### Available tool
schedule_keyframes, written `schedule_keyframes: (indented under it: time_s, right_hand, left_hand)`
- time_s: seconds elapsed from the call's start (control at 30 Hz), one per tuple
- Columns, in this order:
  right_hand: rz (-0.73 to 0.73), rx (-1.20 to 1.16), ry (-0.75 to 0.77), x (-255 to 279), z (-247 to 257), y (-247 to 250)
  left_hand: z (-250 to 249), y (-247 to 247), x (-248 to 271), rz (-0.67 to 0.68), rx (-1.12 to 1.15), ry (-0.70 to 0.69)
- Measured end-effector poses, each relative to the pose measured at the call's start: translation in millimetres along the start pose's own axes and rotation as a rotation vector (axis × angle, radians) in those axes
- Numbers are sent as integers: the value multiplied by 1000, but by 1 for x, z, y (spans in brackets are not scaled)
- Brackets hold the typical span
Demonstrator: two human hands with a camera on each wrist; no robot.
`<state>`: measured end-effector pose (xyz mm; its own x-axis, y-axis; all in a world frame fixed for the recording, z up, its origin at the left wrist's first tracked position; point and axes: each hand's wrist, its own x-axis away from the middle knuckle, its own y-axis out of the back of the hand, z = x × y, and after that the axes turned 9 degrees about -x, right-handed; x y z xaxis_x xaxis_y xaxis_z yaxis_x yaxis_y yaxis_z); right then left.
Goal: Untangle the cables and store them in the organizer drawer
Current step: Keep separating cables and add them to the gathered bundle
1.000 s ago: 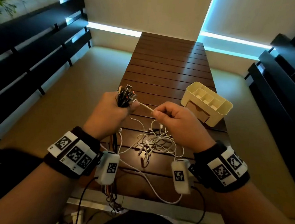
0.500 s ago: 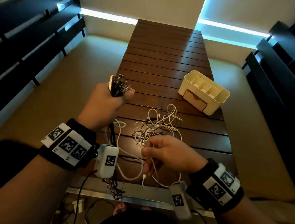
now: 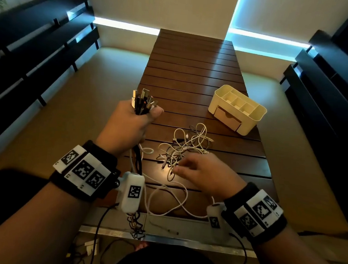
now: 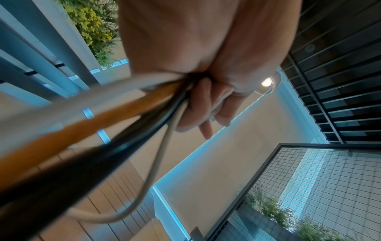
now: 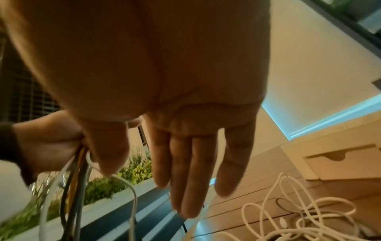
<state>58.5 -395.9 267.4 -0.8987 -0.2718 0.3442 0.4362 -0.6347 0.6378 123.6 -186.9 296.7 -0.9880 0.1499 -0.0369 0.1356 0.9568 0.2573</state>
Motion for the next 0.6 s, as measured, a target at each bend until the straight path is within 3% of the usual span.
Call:
schedule_keyframes:
  time_s: [0.1,0.23,0.33,0.47,0.6]
  right_hand:
    - [-105,-152,108,-5,7,4]
    - [-49,-243,219,-16,17,-2]
    - [101,-321,188,-20,26,-9]
    - [448,-259,177,-25,30,-22]
    - [694,-427,121,-28,30,-28]
  left_hand:
    - [-2,-9,9,53,10,-10]
    - [-6,-24,20,124,127,-1]
    - [-10,-29,25,119,218,17]
    - [-12,-21,27,24,458,122]
    - [-8,-15,28,-56,642,232]
